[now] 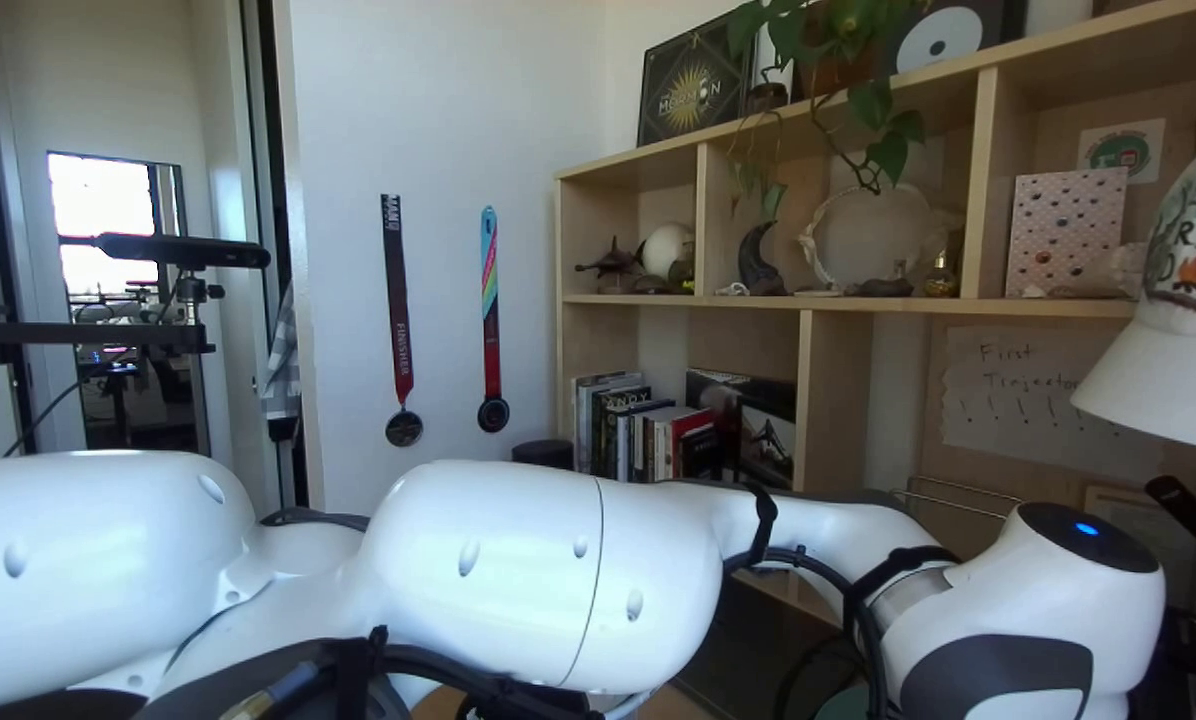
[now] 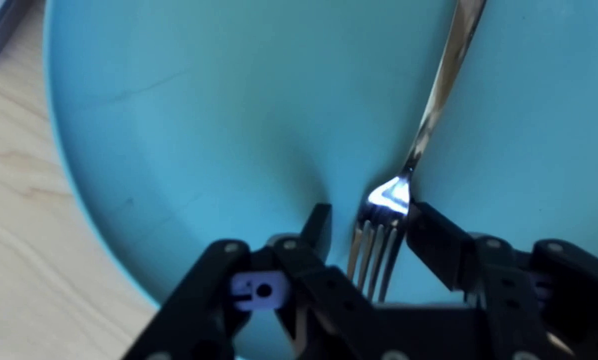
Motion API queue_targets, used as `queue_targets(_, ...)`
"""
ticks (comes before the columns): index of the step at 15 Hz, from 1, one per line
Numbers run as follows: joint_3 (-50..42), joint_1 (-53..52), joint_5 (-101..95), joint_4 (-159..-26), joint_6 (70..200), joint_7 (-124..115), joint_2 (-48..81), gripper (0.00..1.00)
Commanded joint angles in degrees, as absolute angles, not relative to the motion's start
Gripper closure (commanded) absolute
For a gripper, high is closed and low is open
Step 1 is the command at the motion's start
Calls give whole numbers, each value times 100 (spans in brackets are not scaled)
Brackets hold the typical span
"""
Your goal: Move the fork from the green plate and put it in the bowl
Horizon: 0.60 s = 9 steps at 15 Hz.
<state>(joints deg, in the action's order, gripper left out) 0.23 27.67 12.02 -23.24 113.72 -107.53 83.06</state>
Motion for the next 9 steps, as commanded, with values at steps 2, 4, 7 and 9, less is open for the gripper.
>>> queue_targets(2,280,2846,1339,-2739,11159,-10669,8132,94)
queue_targets(4,283,2842,1388,-2046,10708,-10696,8510,100)
queue_targets(7,312,2848,1394,-1966,10613,-10711,8506,75)
queue_targets(9,404,2893,1337,-2628,10875,-10653,8074,68)
